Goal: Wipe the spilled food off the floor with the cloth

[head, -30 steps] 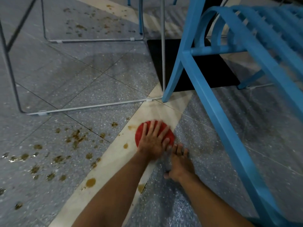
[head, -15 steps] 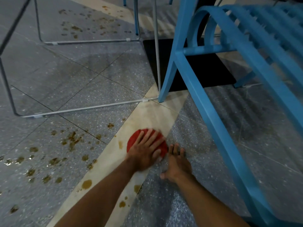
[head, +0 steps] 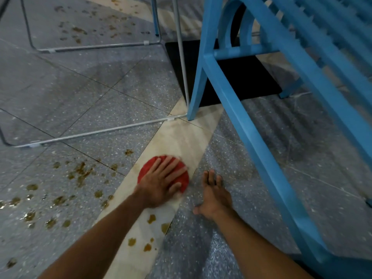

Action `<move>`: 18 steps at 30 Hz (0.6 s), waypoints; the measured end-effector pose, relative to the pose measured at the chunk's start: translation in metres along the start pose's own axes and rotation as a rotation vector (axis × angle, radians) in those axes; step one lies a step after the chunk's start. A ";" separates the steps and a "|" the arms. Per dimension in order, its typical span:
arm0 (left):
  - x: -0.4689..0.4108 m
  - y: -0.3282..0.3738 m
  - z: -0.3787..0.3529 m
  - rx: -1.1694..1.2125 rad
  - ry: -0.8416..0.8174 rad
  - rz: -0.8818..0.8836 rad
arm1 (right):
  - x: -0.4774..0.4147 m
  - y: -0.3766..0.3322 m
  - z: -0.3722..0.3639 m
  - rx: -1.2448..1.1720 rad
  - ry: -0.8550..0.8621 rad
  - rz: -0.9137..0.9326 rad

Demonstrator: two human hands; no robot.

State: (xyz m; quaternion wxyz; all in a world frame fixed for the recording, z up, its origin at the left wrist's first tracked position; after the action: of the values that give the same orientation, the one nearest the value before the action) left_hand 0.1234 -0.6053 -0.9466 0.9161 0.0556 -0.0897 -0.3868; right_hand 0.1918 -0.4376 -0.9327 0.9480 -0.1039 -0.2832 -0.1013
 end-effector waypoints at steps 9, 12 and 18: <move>-0.081 -0.025 0.028 0.062 -0.018 0.418 | 0.000 0.001 0.000 0.001 0.000 0.017; -0.036 0.029 0.010 -0.011 0.010 0.124 | 0.000 0.001 0.003 -0.018 0.011 0.018; -0.027 -0.035 0.023 0.003 0.029 0.225 | 0.000 0.000 0.002 0.002 -0.018 0.003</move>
State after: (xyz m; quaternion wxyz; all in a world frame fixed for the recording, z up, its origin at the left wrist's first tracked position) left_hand 0.0755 -0.6105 -0.9335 0.9548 0.0524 -0.0825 -0.2806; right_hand 0.1907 -0.4369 -0.9307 0.9457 -0.1042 -0.2916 -0.0985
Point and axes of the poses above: each hand's wrist, its own x-axis away from the middle knuckle, its own z-axis out of the back of the hand, y = z × x, the point moved 9 cm from there along -x, towards the middle knuckle, and after that the axes turned 1 degree about -x, right-handed, at the moved point
